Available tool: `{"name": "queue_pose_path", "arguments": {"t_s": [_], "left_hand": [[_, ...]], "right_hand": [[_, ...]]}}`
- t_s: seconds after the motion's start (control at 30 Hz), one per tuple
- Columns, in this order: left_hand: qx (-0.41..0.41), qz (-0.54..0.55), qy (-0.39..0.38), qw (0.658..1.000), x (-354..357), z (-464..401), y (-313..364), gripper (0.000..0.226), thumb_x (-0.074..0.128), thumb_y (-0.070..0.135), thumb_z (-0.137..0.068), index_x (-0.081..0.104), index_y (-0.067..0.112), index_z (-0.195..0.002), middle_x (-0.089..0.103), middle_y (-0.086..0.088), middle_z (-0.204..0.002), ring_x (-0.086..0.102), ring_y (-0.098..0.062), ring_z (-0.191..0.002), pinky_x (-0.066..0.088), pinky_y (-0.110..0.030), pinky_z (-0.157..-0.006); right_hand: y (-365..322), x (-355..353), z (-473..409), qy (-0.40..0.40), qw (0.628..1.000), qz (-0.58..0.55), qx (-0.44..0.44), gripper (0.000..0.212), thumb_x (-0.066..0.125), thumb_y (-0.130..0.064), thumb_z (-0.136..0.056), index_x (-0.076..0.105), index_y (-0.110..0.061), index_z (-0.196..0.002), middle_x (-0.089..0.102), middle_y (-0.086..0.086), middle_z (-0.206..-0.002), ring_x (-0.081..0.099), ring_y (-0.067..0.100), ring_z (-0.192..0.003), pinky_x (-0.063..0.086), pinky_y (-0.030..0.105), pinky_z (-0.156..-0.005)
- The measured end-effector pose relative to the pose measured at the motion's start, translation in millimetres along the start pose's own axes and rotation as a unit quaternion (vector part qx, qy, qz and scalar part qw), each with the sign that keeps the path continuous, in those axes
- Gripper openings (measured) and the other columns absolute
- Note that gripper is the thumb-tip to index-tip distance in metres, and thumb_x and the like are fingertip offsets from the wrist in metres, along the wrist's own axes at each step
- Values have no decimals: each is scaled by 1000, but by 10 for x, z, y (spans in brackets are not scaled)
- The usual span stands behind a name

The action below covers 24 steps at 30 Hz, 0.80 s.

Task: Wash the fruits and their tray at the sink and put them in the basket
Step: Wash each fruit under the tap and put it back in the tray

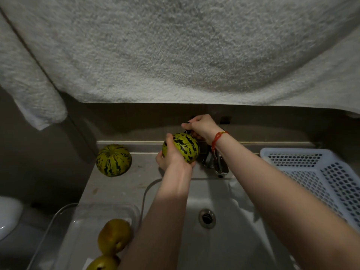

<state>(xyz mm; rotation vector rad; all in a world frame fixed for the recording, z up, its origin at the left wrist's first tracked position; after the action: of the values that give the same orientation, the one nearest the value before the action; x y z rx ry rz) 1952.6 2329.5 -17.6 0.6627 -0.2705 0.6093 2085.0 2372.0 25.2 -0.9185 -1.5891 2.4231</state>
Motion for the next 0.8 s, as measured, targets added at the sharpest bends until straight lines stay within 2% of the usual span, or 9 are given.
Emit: {"name": "queue_pose_path", "arguments": {"t_s": [0.1,0.23,0.57,0.67,0.8], "left_hand": [[9,2,11,1000,6,32,-12,61,73,40,-77,44,23,-128,45,-15,-133,50,-42,-114,46,-65,-85],[15,4,21,1000,6,68,-22,60,73,41,-77,45,23,-127,47,-14,-131,51,-40,-112,48,-62,-83],[14,8,22,1000,-1,72,-27,58,70,41,-79,46,22,-129,49,-15,-130,52,-40,-111,48,-62,-85],[15,2,22,1000,-14,77,-22,60,70,42,-79,45,22,-130,48,-15,-131,52,-40,-111,49,-60,-84],[13,-1,21,1000,-21,76,-12,60,70,41,-79,45,21,-130,49,-16,-130,52,-40,-110,49,-59,-82]], "right_hand": [[14,9,7,-12,1000,-11,19,15,73,-22,-80,63,-11,-83,49,1,-57,39,12,-46,29,21,-42],[48,37,0,-15,997,-67,46,15,70,-12,-81,58,-10,-72,44,2,-52,31,7,-30,21,16,-29],[95,58,-8,11,993,-107,51,20,70,-11,-81,56,-11,-67,45,2,-50,30,1,-20,21,13,-26],[100,61,8,15,993,-110,42,17,70,-10,-81,57,-10,-70,45,2,-51,30,1,-20,22,13,-27],[87,53,43,16,993,-112,34,9,69,-10,-82,61,-8,-85,44,2,-52,30,0,-20,23,13,-27]]}}
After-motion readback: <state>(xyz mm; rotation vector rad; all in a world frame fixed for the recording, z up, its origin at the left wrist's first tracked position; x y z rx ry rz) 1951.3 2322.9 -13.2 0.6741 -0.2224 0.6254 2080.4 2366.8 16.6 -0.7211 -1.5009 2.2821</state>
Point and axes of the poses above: each hand's wrist, its own z-axis away from the middle knuckle, its own x-axis out of the palm, y = z × x, the point moved 7 cm from there along -z, towards the middle knuckle
